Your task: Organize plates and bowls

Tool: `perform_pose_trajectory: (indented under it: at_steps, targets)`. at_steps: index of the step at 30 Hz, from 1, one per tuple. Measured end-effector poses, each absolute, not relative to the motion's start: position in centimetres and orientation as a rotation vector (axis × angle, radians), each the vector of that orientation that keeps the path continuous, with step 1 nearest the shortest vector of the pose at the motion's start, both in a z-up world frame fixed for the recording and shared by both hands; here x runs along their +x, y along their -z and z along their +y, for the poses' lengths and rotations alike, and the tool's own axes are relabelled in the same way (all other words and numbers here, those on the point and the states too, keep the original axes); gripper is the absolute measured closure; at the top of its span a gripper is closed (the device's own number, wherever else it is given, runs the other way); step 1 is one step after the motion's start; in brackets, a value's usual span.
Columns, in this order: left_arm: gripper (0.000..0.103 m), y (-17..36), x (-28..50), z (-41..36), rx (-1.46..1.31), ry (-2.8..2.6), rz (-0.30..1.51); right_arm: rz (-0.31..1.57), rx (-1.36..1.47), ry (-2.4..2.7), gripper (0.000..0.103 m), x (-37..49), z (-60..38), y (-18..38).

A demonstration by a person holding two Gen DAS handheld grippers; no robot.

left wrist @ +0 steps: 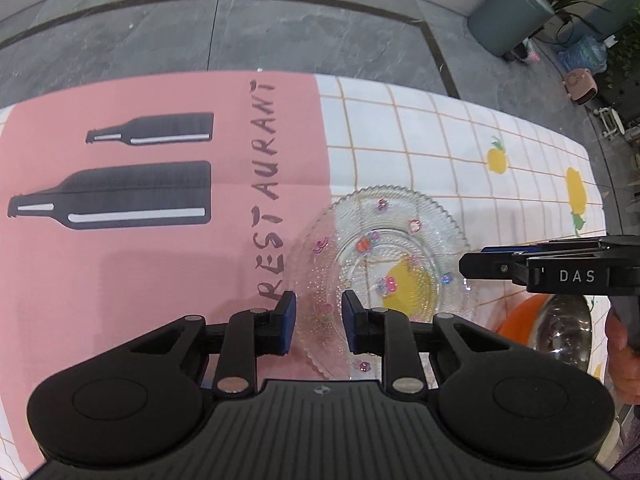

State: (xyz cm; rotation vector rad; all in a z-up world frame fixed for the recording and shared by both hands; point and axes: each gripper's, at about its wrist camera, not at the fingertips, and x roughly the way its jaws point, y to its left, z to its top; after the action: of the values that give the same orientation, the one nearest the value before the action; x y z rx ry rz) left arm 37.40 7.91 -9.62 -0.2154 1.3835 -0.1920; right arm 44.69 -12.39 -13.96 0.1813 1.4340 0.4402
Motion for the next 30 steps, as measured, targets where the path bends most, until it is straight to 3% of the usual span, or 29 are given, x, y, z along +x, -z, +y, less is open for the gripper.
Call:
perform_pose_trajectory:
  at_steps: [11,16,17,30]
  targets:
    - [0.077,11.1,37.8,7.6,-0.218,0.163,1.436,1.492,0.243,-0.471,0.074,44.8,-12.8,15.2]
    - [0.081,11.2,37.6,7.5,-0.216,0.153,1.428,1.505,0.261,-0.47,0.086,44.7,-13.0,15.5]
    - [0.081,11.2,37.6,7.5,-0.221,0.152,1.427,1.51,0.272,-0.468,0.092,44.7,-13.1,15.6]
    - [0.086,10.1,37.3,8.4,-0.279,0.126,1.377,1.476,0.339,-0.438,0.093,44.2,-14.1,15.1]
